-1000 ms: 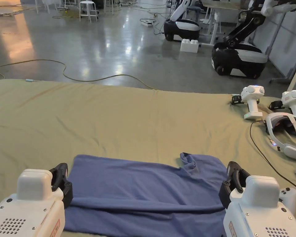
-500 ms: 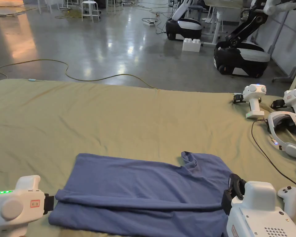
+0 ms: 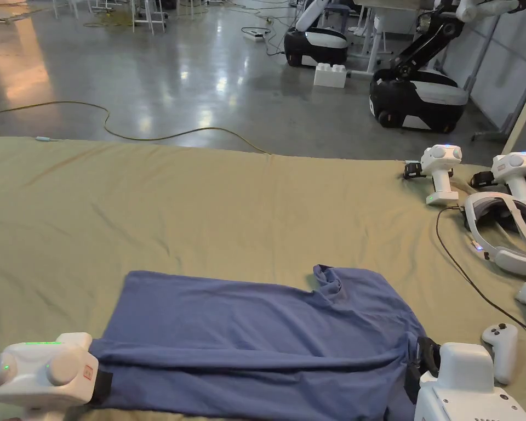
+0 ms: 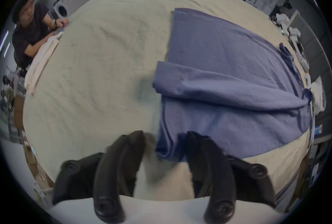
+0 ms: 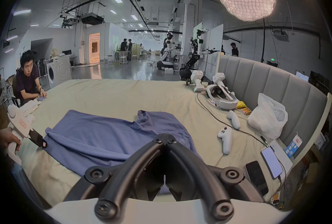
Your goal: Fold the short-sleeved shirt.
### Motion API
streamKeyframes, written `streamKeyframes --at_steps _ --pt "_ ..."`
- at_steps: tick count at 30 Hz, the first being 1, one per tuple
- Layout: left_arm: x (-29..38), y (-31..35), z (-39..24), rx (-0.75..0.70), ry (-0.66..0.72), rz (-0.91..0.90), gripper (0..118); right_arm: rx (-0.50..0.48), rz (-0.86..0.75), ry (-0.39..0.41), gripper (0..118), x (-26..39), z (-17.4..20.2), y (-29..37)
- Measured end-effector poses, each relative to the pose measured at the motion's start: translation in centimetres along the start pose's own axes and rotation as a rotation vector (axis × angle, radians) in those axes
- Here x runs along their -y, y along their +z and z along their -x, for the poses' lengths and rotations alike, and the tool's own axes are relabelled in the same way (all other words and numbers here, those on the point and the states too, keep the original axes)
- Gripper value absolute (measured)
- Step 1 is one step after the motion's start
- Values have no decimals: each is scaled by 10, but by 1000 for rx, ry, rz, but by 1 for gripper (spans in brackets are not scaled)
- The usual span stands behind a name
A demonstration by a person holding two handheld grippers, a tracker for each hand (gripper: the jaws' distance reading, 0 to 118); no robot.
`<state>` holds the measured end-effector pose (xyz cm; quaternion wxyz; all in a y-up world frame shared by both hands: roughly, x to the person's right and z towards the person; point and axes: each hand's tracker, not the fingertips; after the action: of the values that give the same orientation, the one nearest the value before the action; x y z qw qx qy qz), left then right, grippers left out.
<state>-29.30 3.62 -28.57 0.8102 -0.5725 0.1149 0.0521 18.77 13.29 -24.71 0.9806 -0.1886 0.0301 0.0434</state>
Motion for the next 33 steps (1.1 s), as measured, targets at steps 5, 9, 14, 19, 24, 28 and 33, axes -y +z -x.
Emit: streamKeyframes --at_steps 5,9,14,19,24,28,33 --pt "6 -7 -22 -3 -100 -22 8 21 81 -9 0 8 -20 -13" --pt "11 0 -6 11 -73 -57 8 58 220 30 69 16 -50 -33" --pt "18 14 14 27 -58 -115 8 -6 439 55 71 40 -79 -68" --pt "22 16 24 40 -61 -137 8 -87 596 2 71 72 -85 -104" --pt "26 13 25 47 -56 -135 8 -113 672 -36 56 92 -79 -125" --pt "32 18 19 51 -53 -134 8 -113 655 -67 11 90 -79 -117" --pt "32 39 22 73 -44 -167 8 -115 590 15 9 71 -80 -92"
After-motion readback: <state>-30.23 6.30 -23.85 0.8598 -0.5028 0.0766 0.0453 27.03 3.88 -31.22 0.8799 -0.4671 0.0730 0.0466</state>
